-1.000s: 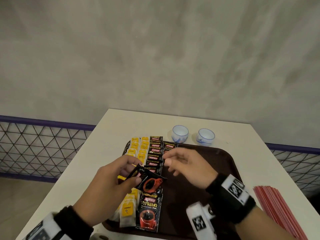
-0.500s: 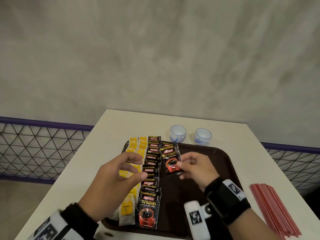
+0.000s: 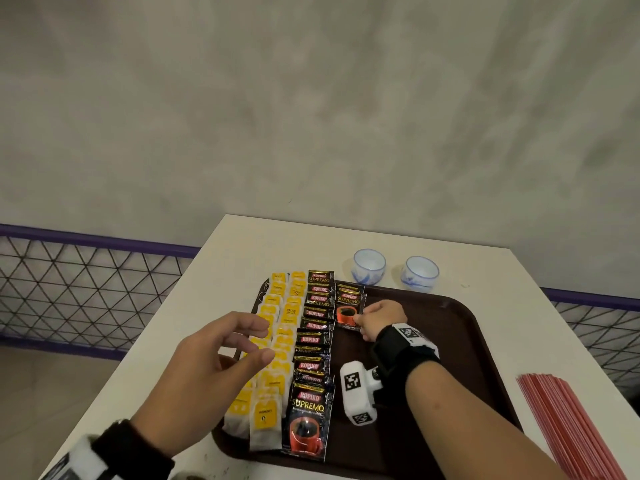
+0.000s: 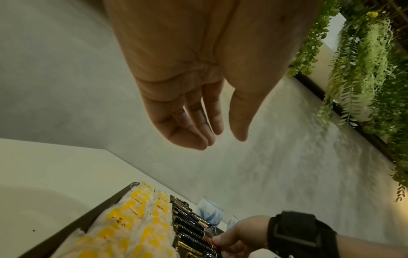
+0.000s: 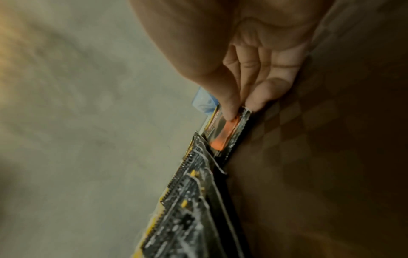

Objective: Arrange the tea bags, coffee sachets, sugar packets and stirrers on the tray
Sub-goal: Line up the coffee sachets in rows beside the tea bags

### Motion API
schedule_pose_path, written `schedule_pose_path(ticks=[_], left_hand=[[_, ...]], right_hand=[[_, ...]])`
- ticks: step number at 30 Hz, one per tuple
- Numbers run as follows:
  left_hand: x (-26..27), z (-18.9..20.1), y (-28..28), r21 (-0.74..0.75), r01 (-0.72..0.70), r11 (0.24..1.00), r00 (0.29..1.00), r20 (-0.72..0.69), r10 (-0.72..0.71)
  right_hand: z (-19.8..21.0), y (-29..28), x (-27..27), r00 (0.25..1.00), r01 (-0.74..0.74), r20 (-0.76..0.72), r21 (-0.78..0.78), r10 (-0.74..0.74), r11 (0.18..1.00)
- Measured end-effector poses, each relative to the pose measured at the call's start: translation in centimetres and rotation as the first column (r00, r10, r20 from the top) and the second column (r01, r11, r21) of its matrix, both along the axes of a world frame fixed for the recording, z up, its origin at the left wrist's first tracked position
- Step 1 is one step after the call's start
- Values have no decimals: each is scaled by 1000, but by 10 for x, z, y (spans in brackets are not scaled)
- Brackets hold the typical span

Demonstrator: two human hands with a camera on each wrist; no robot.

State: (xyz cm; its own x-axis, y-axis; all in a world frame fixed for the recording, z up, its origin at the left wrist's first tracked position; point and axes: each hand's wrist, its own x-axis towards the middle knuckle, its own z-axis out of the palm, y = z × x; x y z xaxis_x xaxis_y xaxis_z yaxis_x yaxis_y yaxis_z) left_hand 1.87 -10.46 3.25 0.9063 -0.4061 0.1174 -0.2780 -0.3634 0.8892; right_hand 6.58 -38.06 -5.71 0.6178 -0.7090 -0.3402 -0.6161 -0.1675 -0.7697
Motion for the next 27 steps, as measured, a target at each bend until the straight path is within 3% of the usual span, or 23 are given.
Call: schedule_pose_path(ticks=[10,15,27], left_hand=[[4,-3,3,42,-21,999,1000,9,21],[6,-9,7,55,-28,998,1000,10,28],[13,-17,13,43,-26,999,999,33,25]], right_hand=[[14,2,11,982,-152,-132,-135,134,979],[19,-5,25,981,-125,-161,-104,107,987],[21,-14,39,956,-224,-214,-86,202,971]])
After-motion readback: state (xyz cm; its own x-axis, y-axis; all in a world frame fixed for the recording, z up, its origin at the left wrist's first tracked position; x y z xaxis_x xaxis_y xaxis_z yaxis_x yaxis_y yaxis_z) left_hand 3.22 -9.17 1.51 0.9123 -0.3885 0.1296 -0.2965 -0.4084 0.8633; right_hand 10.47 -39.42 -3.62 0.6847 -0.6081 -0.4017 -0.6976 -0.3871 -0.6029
